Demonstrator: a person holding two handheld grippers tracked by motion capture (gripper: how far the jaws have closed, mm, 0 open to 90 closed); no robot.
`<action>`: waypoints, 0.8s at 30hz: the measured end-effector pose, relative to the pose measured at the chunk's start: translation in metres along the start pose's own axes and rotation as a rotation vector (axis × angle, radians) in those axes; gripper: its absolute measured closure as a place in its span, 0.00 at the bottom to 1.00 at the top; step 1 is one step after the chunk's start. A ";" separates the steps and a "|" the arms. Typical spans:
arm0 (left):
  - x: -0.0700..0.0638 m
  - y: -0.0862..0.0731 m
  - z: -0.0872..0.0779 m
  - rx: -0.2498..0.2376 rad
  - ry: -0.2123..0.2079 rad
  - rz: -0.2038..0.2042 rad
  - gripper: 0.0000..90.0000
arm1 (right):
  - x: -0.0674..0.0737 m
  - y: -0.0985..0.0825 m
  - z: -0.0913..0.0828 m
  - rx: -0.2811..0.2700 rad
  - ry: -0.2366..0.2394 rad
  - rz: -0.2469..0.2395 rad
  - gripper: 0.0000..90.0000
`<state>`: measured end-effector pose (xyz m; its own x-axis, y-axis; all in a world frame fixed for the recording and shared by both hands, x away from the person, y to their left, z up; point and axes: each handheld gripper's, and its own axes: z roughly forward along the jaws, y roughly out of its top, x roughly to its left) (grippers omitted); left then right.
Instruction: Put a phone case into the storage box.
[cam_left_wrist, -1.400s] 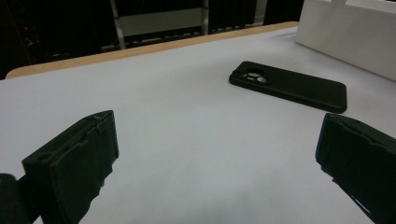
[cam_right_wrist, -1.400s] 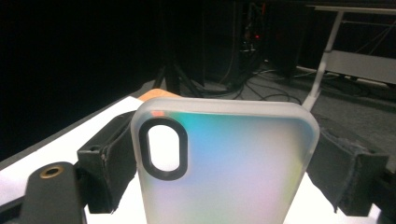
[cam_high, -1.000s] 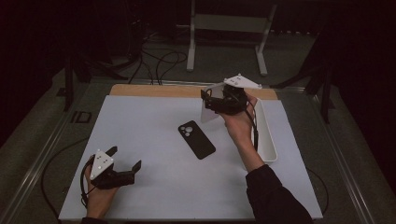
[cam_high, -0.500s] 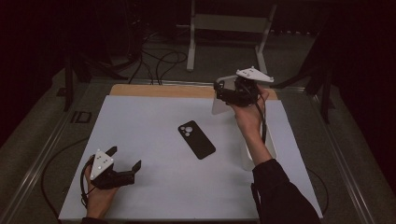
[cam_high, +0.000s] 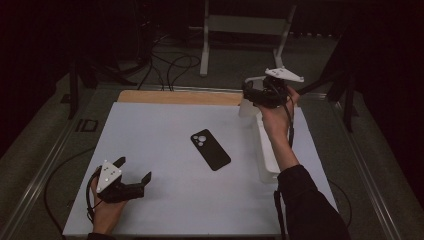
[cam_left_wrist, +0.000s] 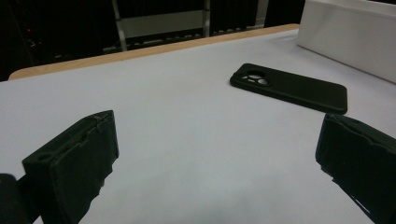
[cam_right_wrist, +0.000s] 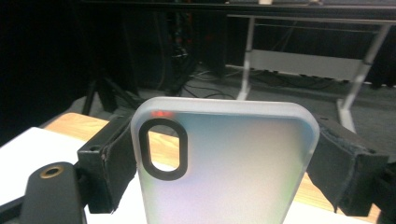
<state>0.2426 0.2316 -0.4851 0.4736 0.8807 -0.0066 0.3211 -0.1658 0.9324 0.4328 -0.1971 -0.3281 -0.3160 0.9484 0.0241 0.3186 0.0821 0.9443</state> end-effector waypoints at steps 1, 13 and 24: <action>0.000 0.000 0.000 0.001 0.000 0.000 0.00 | -0.002 0.000 0.000 0.003 -0.008 -0.005 0.18; 0.000 0.000 0.000 0.000 -0.001 -0.001 0.00 | -0.031 -0.006 0.008 0.038 -0.100 0.019 0.18; 0.001 0.000 -0.001 -0.004 -0.001 -0.006 0.00 | -0.050 -0.012 0.015 0.068 -0.155 0.046 0.18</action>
<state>0.2421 0.2325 -0.4848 0.4722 0.8814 -0.0129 0.3205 -0.1581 0.9340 0.4583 -0.2405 -0.3453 -0.1603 0.9870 0.0109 0.3907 0.0533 0.9190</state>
